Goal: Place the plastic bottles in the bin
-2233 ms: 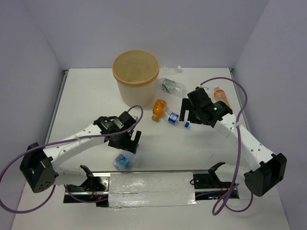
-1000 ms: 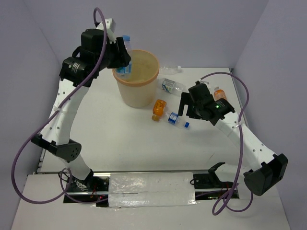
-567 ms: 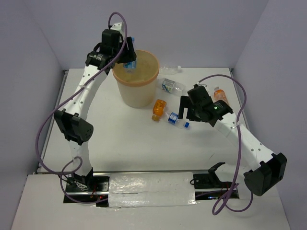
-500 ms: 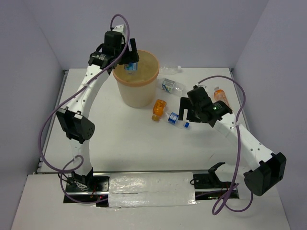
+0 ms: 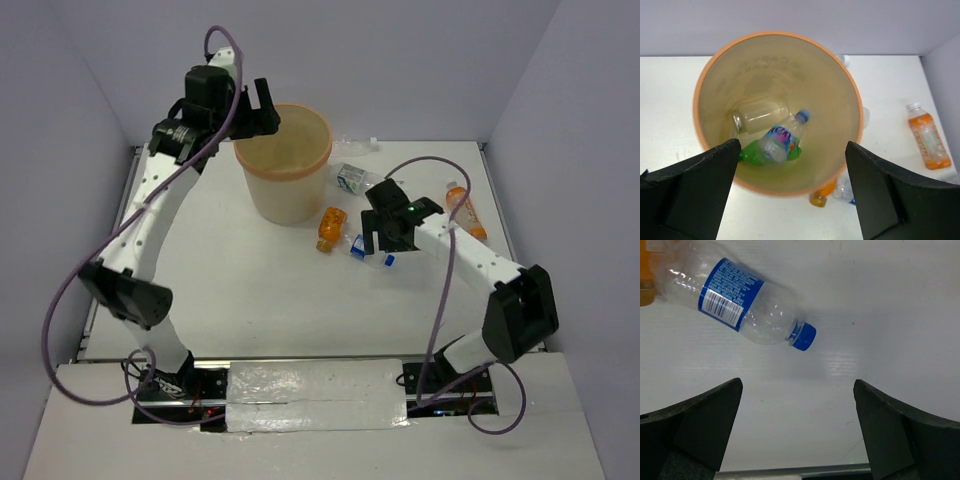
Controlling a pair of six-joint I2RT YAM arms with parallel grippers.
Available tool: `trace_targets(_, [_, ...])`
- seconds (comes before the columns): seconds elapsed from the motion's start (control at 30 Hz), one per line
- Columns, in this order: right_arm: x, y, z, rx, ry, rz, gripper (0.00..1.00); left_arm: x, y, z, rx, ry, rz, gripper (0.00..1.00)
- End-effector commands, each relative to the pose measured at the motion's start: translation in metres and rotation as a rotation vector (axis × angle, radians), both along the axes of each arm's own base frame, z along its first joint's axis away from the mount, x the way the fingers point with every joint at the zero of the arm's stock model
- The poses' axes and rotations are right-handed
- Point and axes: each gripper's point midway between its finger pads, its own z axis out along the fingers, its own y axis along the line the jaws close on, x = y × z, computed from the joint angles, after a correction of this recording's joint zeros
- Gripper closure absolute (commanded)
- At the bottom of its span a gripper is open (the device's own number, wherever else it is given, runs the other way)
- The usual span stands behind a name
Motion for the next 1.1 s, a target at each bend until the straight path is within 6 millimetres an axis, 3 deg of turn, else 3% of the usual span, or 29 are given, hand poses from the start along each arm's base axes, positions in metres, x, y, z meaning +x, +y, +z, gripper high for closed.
trace_targets(0.0, [0.034,0.007,-0.001,-0.057,-0.034,0.053,0.0,-0.042,0.011,0.041,-0.05,-0.076,-0.013,0.01])
trace_targets(0.03, [0.036,0.012,-0.006,-0.054,-0.016,0.074,0.0,-0.045,0.011,0.022,-0.04,-0.036,-0.014,0.0])
trace_targets(0.1, [0.04,0.024,-0.022,-0.037,0.038,0.119,0.0,-0.056,0.016,0.021,-0.045,-0.034,-0.008,0.0])
trace_targets(0.13, [0.042,0.026,-0.027,-0.046,0.05,0.139,0.0,-0.06,0.017,0.006,-0.032,-0.002,-0.006,0.01])
trace_targets(0.23, [0.053,0.03,-0.038,-0.076,0.076,0.175,0.0,-0.066,0.022,-0.009,-0.015,0.037,0.011,0.01])
trace_targets(0.5, [0.08,0.043,-0.061,-0.1,0.121,0.25,0.0,-0.072,0.021,-0.017,-0.021,0.063,-0.002,0.0])
trace_targets(0.73, [0.087,0.031,-0.089,-0.016,0.145,0.141,0.0,-0.074,0.026,-0.02,-0.003,0.061,0.009,0.0])
trace_targets(0.83, [0.083,0.024,-0.091,0.036,0.153,0.103,0.06,-0.075,0.027,-0.02,0.002,0.058,0.011,0.0])
trace_targets(0.97, [0.077,0.019,-0.095,0.071,0.167,0.073,0.27,-0.073,0.026,-0.023,0.008,0.064,0.01,0.01])
trace_targets(1.07, [0.076,0.015,-0.083,0.068,0.142,0.047,0.38,-0.073,0.028,-0.022,0.016,0.063,0.015,0.0])
